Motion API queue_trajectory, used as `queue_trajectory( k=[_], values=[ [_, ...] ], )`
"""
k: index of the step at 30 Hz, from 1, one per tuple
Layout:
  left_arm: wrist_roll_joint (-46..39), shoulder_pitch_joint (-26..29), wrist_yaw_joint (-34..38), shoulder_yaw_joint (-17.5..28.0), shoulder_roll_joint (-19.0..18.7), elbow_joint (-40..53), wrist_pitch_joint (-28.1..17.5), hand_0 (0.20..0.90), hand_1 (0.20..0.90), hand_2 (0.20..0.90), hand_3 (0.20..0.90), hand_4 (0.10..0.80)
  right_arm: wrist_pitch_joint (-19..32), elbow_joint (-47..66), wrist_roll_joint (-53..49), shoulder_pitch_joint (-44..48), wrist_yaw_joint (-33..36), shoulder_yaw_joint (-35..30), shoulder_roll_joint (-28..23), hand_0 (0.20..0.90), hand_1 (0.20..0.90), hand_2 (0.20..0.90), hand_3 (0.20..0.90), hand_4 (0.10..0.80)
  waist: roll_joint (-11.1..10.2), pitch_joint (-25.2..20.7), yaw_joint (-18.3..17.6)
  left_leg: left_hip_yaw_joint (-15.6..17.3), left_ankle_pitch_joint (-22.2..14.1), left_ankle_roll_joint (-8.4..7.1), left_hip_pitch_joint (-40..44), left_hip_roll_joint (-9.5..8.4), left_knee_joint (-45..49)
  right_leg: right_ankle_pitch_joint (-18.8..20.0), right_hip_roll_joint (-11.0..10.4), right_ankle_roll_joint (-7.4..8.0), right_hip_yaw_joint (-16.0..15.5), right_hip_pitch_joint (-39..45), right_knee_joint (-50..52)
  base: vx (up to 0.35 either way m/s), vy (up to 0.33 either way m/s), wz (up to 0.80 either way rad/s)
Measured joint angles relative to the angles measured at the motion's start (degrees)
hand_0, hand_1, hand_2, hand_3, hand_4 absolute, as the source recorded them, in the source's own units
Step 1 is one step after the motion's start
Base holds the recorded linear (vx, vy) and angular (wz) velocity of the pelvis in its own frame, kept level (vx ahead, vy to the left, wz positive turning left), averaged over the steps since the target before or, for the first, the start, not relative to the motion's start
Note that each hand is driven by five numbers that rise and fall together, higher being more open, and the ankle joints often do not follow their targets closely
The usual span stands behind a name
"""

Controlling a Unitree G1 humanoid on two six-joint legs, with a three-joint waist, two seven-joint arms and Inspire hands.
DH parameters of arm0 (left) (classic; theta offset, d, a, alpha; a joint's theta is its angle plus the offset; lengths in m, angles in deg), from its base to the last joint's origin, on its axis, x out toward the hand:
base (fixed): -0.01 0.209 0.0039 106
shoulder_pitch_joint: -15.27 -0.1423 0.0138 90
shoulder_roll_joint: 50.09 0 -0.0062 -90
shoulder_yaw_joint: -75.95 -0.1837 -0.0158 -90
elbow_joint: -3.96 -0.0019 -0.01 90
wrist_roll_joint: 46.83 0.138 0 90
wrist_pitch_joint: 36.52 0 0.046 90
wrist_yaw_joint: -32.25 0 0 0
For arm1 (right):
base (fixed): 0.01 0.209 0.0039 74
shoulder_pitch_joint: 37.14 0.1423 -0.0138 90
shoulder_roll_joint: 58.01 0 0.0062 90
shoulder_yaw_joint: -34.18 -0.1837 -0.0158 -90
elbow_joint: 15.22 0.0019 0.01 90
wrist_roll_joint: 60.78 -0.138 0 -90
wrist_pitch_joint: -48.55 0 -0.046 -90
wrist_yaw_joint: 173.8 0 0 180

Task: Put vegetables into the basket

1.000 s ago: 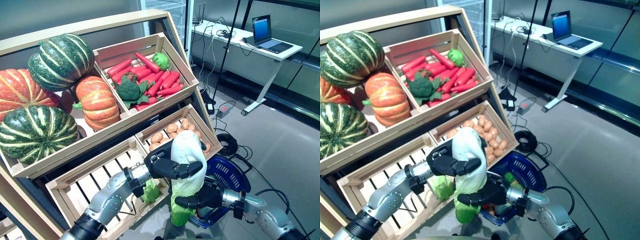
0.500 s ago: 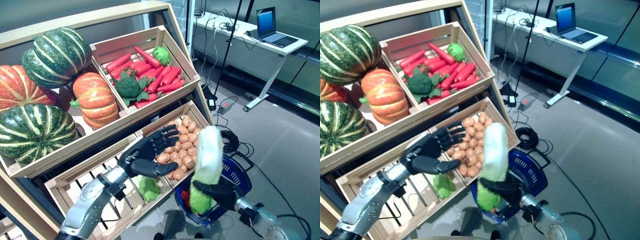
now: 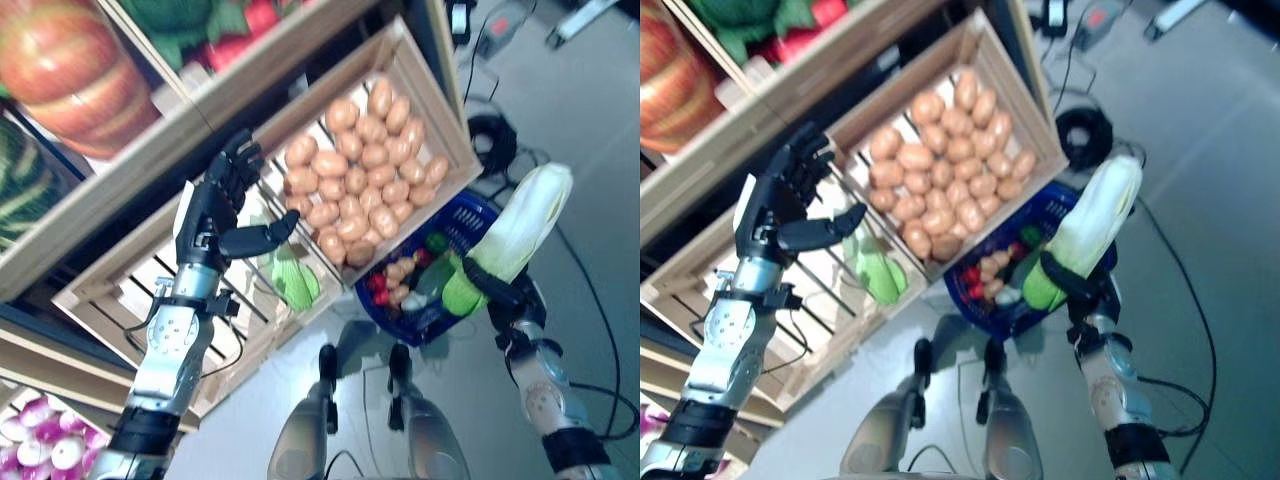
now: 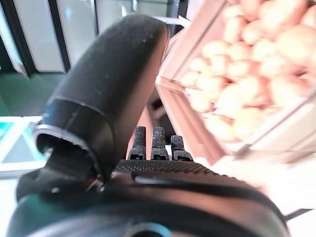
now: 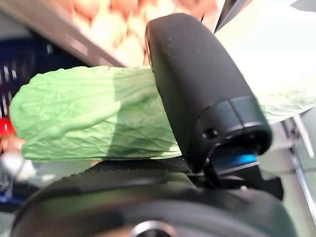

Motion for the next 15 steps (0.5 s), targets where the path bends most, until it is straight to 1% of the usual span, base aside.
queue_trajectory(
  k=[1,2,4,6,10,15],
  values=[
    [1.0,2.2,1.6,-2.1,0.1,-0.2,-0.6,0.900,0.900,0.900,0.900,0.800,0.4,-4.1,-1.6,4.4,1.0,0.1,0.0,0.300,0.300,0.300,0.300,0.400,-0.5,2.2,0.3,-0.2,0.2,-0.23,-2.4,0.02,0.9,-0.1,-0.1,-0.24,-0.1,-2.5,1.6,-0.180,-0.093,0.08],
    [1.4,3.6,2.1,-3.4,0.1,-0.5,-0.7,0.900,0.900,0.900,0.900,0.800,0.4,-6.3,-2.3,6.6,1.8,0.1,0.1,0.300,0.300,0.300,0.300,0.400,-0.7,3.0,0.4,-0.5,0.3,-0.37,-4.0,0.04,1.6,-0.2,-0.2,-0.40,-0.3,-4.1,2.4,-0.134,-0.078,0.10],
    [2.5,6.1,2.2,-6.0,0.3,-2.5,-0.7,0.900,0.900,0.900,0.900,0.800,0.5,-10.4,-5.4,9.7,2.8,0.2,0.5,0.300,0.300,0.300,0.300,0.400,-0.9,3.9,0.8,-0.8,0.4,-0.58,-6.6,0.17,2.6,-0.4,-0.2,-0.79,-0.4,-6.7,3.9,-0.088,-0.040,0.09],
    [3.2,7.0,3.3,-7.8,1.2,-4.3,-0.7,0.900,0.900,0.900,0.900,0.800,0.6,-14.9,-9.2,13.0,2.9,0.7,1.1,0.300,0.300,0.300,0.300,0.400,-1.2,4.2,1.6,-0.9,0.6,-0.74,-7.8,0.20,2.9,-0.7,-0.2,-1.15,-0.4,-8.5,5.1,-0.093,-0.002,0.00],
    [3.2,9.2,3.7,-8.5,1.7,-4.9,-1.4,0.900,0.900,0.900,0.900,0.800,0.7,-20.5,-15.2,18.4,2.9,0.5,1.1,0.300,0.300,0.300,0.300,0.400,-1.2,4.3,2.3,-1.4,0.7,-0.95,-11.2,0.13,4.1,-1.1,-0.5,-1.56,-0.6,-12.1,7.1,-0.051,-0.005,0.03],
    [3.2,15.7,5.0,-11.3,2.1,-6.0,-4.0,0.900,0.900,0.900,0.900,0.800,0.7,-25.6,-18.0,26.6,2.9,0.7,0.7,0.300,0.300,0.300,0.300,0.400,-1.2,4.3,3.7,-3.3,1.4,-1.53,-15.5,-0.60,5.2,-2.5,-1.5,-2.13,-1.1,-17.5,11.6,-0.025,0.004,0.14]
  ],
)
